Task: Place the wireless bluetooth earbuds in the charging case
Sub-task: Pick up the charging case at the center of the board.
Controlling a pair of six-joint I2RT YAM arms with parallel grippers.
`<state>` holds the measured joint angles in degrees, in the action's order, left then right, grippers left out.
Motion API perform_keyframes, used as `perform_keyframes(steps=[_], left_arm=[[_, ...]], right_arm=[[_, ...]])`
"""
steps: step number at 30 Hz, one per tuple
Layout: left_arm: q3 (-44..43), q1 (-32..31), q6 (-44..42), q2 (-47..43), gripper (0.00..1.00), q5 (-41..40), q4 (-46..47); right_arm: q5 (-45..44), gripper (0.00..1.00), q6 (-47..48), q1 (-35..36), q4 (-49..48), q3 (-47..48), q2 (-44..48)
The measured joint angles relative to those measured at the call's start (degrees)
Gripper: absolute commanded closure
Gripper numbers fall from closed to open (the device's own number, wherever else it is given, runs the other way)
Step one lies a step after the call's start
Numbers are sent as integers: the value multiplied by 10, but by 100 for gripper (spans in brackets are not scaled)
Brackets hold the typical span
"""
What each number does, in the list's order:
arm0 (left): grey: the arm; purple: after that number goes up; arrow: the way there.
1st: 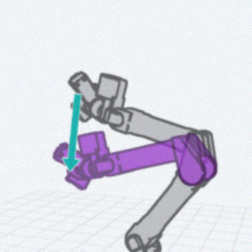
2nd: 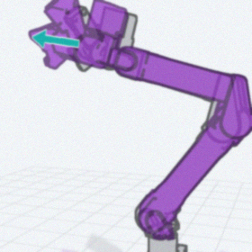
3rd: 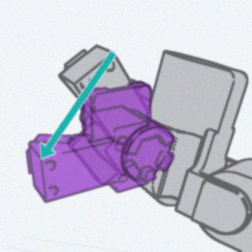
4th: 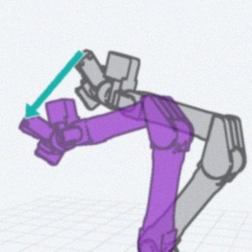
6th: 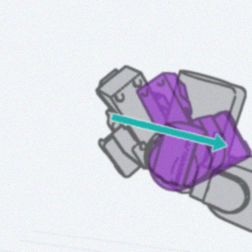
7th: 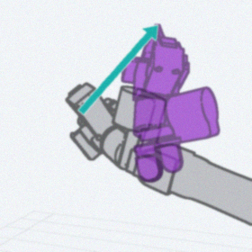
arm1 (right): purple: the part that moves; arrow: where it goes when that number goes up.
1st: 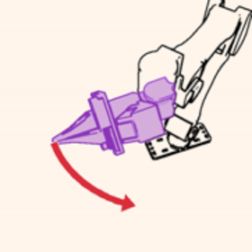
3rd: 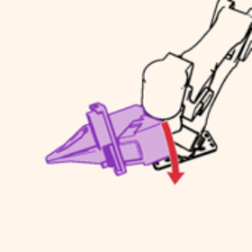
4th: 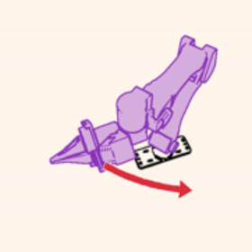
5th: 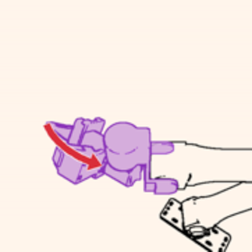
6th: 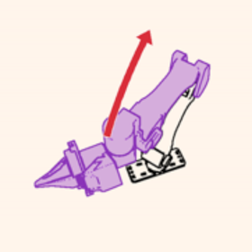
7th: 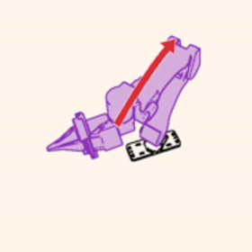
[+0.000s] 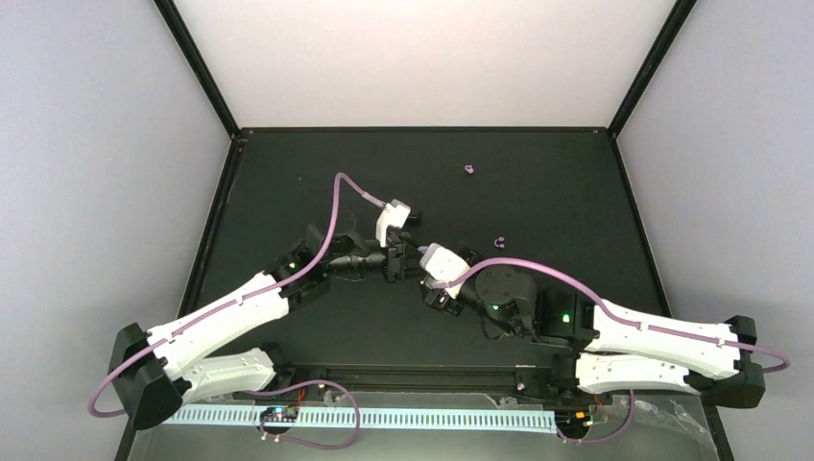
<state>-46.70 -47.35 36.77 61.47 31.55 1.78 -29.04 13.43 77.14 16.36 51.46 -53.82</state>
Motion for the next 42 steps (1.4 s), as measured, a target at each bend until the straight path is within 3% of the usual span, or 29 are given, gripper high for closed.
perform_keyframes(steps=[7, 13, 22, 31, 37, 42], left_arm=[[0, 0, -37, -27, 99, -14, 0], [21, 0, -106, -105, 98, 12, 28], [33, 0, -167, -138, 98, 52, 43], [28, 0, -117, -92, 98, 7, 56], [-34, 0, -60, -25, 98, -7, 19], [-53, 0, -38, -18, 98, -7, 10]], right_arm=[[46, 26, -49, 0, 36, 16, 60], [108, 26, -66, 0, 54, 36, 119], [160, 26, -57, 0, 66, 26, 120], [114, 24, 18, 0, -11, -46, 147], [81, 23, 68, 0, -59, -61, 121], [58, 23, 97, 0, -79, -68, 105]])
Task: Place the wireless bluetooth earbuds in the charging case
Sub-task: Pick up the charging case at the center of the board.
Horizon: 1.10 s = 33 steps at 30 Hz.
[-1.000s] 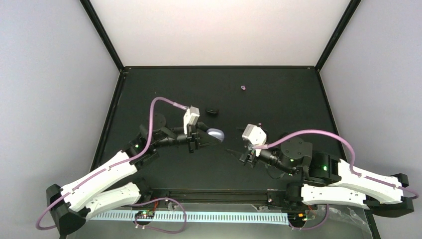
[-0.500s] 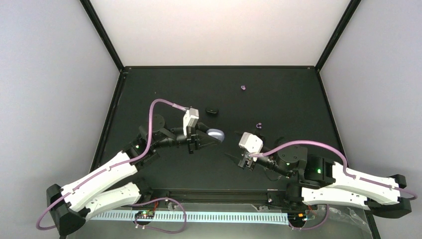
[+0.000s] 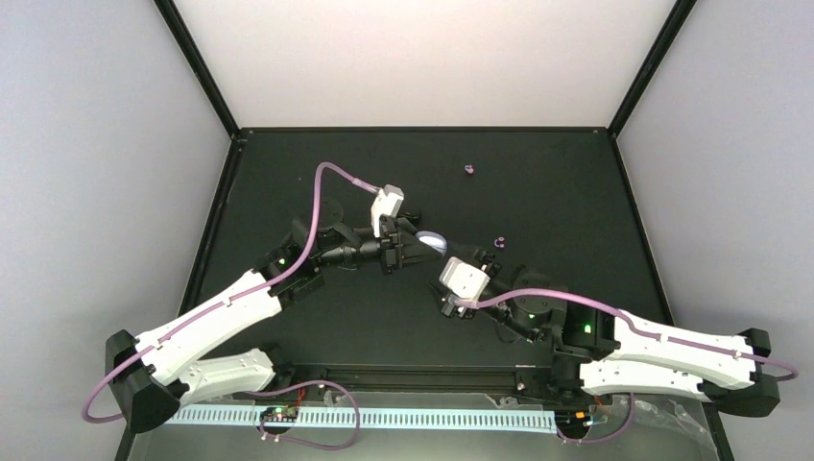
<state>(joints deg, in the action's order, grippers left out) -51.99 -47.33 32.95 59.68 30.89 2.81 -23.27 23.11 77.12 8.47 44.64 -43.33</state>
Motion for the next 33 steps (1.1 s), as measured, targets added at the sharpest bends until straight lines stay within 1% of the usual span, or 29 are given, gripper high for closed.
perform_keyframes(steps=[8, 11, 15, 20, 26, 27, 29, 31, 32, 33], left_arm=[[0, 0, 7, 0, 99, 4, -16], [0, 0, 7, 0, 98, 6, -22], [0, 0, 7, 2, 98, 9, -28], [0, 0, 7, 13, 98, 18, -35], [1, -1, 7, 19, 99, 24, -41], [1, 0, 7, 19, 97, 24, -41], [1, 0, 7, 19, 89, 24, -42], [1, 0, 7, 19, 73, 23, -43], [1, 0, 7, 19, 69, 23, -43], [1, 0, 7, 19, 68, 23, -43]], right_arm=[[-25, 24, 22, 0, -17, 0, -28], [-31, 27, 28, 0, -24, 0, -33], [-37, 36, 40, 0, -33, 0, -35], [-37, 43, 47, 0, -36, 3, -44], [-48, 57, 52, 0, -42, 5, -55], [-50, 59, 53, 0, -42, 7, -57], [-53, 63, 53, 0, -41, 8, -60], [-54, 66, 54, 0, -40, 8, -61], [-56, 67, 54, 0, -40, 9, -61], [-56, 67, 54, 0, -40, 9, -61]])
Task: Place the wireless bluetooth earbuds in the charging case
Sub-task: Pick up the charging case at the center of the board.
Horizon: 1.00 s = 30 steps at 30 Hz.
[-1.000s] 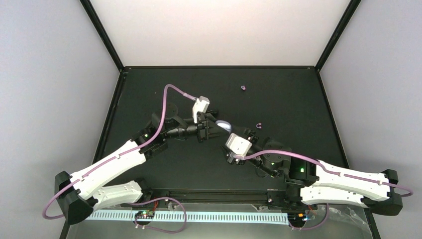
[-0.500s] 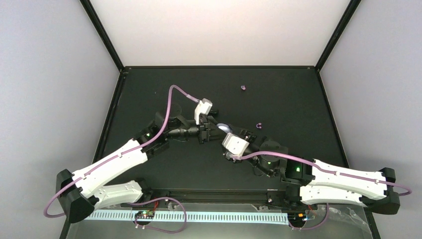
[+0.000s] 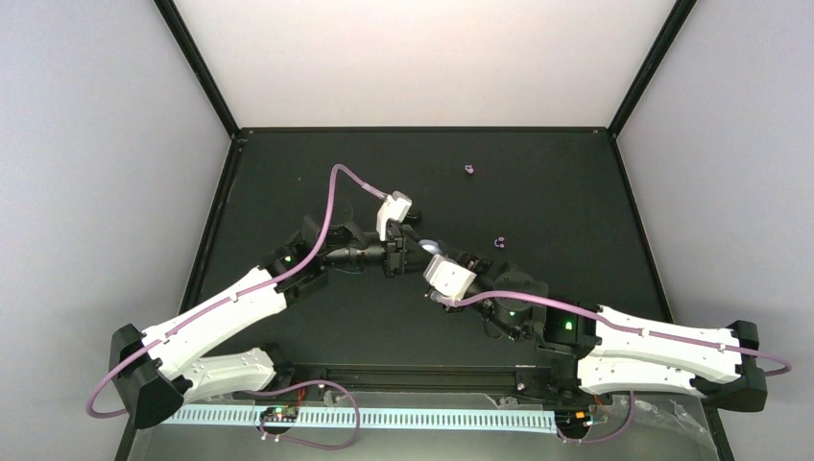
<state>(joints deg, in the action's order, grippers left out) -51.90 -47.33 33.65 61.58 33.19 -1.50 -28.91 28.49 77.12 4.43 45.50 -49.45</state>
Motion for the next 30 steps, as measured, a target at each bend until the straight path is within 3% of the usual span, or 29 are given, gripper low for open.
perform_keyframes(steps=[6, 18, 30], left_arm=[[9, 0, 15, 0, 54, 0, 14], [32, -1, 60, 0, 57, 1, 55], [46, -1, 73, -15, 52, -8, 60]], right_arm=[[-4, 68, 1, 0, -4, 0, -3], [-11, 68, 7, 1, -6, -2, -4], [-14, 69, 11, 4, -6, -4, -3]])
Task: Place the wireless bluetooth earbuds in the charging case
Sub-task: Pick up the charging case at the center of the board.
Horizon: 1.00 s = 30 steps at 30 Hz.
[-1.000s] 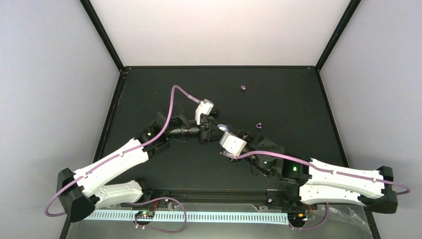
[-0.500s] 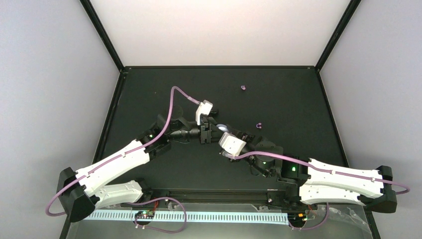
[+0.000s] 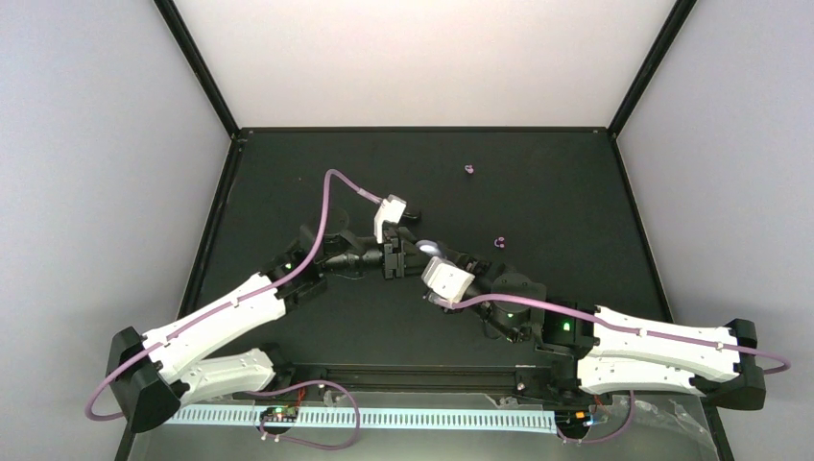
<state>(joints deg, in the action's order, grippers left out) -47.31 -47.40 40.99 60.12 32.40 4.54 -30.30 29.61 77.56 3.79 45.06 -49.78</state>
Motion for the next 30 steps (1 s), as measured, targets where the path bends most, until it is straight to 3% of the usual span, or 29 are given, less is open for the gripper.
perform_keyframes(steps=[6, 11, 17, 23, 30], left_arm=[[0, 0, 2, -8, 56, 0, -2], [4, 0, 12, -14, 67, -5, -1], [7, 0, 18, -17, 69, -13, 2], [10, 0, 17, -17, 87, -13, 8], [14, 0, 17, -20, 98, -13, 16]], right_arm=[[-1, 68, 0, 0, 0, 0, 0], [-1, 69, -1, 0, 0, 0, 3], [-1, 68, -1, 0, 0, 0, 5], [-1, 68, -9, 0, -1, 0, 6], [0, 61, -14, 0, -4, 0, 7]])
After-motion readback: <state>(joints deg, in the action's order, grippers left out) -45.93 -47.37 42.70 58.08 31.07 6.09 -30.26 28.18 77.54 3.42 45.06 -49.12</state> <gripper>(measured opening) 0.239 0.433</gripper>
